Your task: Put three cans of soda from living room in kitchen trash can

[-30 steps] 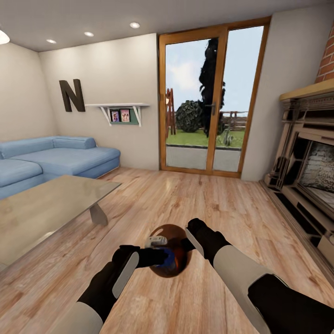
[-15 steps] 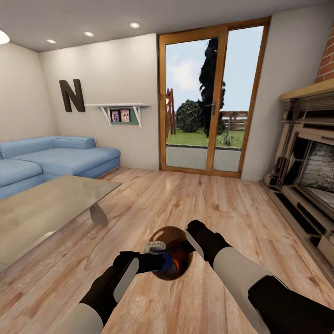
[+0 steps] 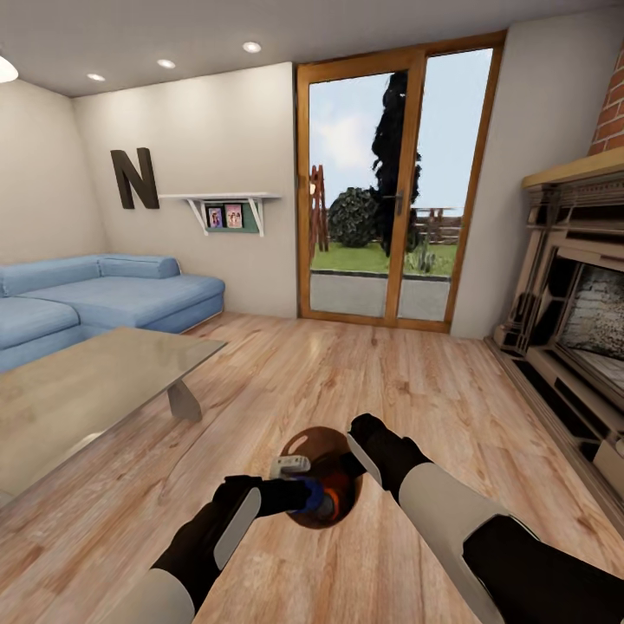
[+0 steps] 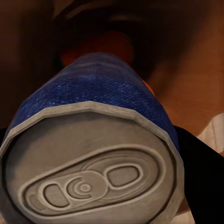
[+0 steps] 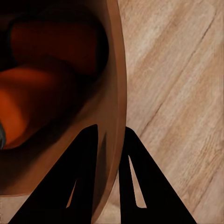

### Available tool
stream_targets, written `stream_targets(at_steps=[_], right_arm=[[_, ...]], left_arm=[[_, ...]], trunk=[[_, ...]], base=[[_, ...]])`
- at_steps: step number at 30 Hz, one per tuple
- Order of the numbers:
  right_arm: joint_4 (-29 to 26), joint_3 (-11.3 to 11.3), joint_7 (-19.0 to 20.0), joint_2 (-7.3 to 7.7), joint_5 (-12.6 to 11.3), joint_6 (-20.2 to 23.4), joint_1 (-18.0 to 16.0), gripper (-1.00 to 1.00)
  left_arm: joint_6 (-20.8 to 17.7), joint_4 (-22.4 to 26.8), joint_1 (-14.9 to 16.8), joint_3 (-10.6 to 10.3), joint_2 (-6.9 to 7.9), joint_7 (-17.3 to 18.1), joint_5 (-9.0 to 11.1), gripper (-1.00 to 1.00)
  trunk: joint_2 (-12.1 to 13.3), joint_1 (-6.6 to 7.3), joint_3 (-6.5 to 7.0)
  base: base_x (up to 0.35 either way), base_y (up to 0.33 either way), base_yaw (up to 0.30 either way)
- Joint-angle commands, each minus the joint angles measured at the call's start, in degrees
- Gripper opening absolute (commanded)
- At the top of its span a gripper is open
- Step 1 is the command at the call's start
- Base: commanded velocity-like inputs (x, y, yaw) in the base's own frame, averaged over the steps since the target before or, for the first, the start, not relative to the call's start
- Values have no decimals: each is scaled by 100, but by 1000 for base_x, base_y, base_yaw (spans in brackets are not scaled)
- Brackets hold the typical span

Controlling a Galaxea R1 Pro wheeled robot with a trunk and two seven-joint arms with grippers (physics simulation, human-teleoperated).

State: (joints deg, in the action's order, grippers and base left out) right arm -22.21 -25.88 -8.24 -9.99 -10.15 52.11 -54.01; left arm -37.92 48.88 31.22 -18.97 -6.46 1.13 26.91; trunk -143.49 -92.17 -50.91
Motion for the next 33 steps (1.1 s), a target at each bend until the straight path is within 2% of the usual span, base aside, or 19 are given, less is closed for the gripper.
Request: stream_targets(at_steps=[1,2,3,26,31,33], right_arm=[[-134,13,22,-1,-154,-17,-5,-100],[-134,13,23,-1,-154,-17,-5,-100],[-134,13,23,-1,-154,-17,-5,-100],[-127,-27,24,-1,-154,-17,-5,-100],[-121,-25,24,-1,-154,-17,3,-100],[-119,-26,24,-1,-154,-17,4,-100]], left_arm=[[0,-9,-2,-7,2,-34,-129,-100],[3,-11,-2,-15,1,-34,-128,-100],[5,-12,-2,-21,0,-34,-129,100],[0,47,-2,-47,34,0,-119,100],[-64,480,-2,-58,68,6,-109,100],[-113,843,-12,-56,73,1,-91,100]], trunk=[[-1,0,0],[-1,0,0],[-1,0,0],[-1,0,0],[-1,0,0],[-1,0,0]], base=[[0,0,0],[0,0,0],[0,0,0],[0,0,0],[0,0,0],[0,0,0]])
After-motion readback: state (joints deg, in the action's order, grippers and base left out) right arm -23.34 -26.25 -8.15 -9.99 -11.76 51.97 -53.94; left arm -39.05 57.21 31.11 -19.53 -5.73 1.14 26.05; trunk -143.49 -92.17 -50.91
